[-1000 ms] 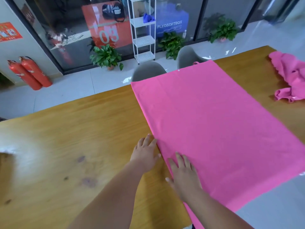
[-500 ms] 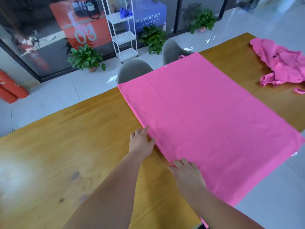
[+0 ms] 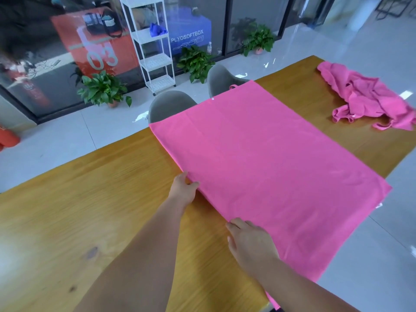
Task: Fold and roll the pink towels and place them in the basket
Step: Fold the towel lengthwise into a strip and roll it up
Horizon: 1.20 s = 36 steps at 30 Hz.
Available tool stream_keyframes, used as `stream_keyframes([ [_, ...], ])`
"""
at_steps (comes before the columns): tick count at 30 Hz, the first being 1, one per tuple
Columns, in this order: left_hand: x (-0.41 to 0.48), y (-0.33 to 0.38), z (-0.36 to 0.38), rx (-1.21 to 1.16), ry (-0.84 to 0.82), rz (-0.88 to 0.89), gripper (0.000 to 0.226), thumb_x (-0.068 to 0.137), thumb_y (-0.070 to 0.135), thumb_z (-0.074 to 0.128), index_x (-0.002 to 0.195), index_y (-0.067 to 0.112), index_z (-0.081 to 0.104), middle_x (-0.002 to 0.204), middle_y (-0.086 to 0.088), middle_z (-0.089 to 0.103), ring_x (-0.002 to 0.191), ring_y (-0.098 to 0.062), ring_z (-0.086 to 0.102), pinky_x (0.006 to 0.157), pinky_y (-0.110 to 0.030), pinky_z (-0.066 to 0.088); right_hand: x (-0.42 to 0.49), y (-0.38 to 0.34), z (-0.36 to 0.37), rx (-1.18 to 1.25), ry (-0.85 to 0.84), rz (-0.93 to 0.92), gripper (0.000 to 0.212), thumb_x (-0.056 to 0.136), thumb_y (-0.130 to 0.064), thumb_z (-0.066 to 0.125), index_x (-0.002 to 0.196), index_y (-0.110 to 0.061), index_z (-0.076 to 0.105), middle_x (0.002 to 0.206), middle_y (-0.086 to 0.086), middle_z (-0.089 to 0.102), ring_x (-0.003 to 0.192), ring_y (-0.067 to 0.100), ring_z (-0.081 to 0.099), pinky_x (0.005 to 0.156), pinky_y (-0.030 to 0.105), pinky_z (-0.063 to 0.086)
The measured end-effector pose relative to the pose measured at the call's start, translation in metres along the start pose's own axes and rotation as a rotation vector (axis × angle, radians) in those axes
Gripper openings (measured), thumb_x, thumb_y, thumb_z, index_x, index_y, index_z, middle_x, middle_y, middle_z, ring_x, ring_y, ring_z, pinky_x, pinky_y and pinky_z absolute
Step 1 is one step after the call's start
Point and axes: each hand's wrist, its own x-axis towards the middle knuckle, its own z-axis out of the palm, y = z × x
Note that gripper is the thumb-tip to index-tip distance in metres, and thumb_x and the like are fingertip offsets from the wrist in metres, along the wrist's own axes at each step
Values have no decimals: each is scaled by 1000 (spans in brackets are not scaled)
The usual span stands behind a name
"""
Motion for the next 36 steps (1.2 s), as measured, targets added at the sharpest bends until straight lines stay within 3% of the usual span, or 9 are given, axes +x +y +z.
stream_keyframes([
  [4, -17, -13, -12, -59, 13, -15, 70, 99, 25, 70, 162, 23, 40, 161, -3, 45, 142, -25, 49, 119, -45, 42, -9, -12, -2, -7, -71, -51, 43, 107, -36, 44, 147, -23, 52, 139, -7, 53, 117, 21, 59, 99, 41, 52],
  [10, -43, -27, -38, -84, 28, -45, 69, 98, 25, 72, 161, 23, 43, 154, -7, 52, 135, -25, 54, 114, -42, 45, -22, -35, -18, -57, -188, -93, 46, 107, -41, 47, 148, -20, 49, 137, -4, 50, 117, 25, 59, 96, 44, 54],
  [15, -52, 3, -41, -106, -4, 24, 77, 94, 28, 78, 161, 25, 40, 136, -6, 67, 117, -19, 63, 100, -36, 49, -28, -28, -48, -35, -158, -33, 53, 105, -49, 50, 150, -21, 44, 141, -8, 45, 119, 24, 59, 92, 45, 55],
  [18, -52, 31, -33, -88, -21, 106, 87, 89, 33, 83, 163, 24, 37, 138, -5, 66, 116, -17, 62, 93, -33, 46, -28, -11, -68, 6, -88, 26, 59, 103, -58, 49, 150, -24, 43, 144, -12, 43, 121, 21, 60, 92, 44, 56],
  [22, -54, 71, -16, -133, -52, 165, 93, 91, 34, 82, 166, 25, 28, 150, -7, 57, 123, -19, 58, 101, -34, 44, -25, 17, -95, 39, 8, 89, 66, 102, -66, 45, 153, -24, 42, 149, -15, 40, 123, 20, 61, 94, 43, 55],
  [26, -49, 106, 4, -180, -61, 198, 90, 93, 37, 79, 166, 28, 27, 166, -3, 38, 144, -27, 48, 119, -46, 42, -20, 46, -121, 83, 73, 128, 69, 104, -61, 44, 160, -21, 36, 158, -13, 35, 130, 17, 58, 102, 40, 52],
  [36, -31, 187, 78, -175, -30, 231, 99, 85, 40, 80, 166, 29, 25, 169, 4, 31, 145, -29, 45, 121, -50, 40, 9, 141, -164, 197, 160, 126, 71, 103, -59, 48, 161, -21, 37, 159, -12, 35, 136, 14, 53, 110, 36, 46],
])
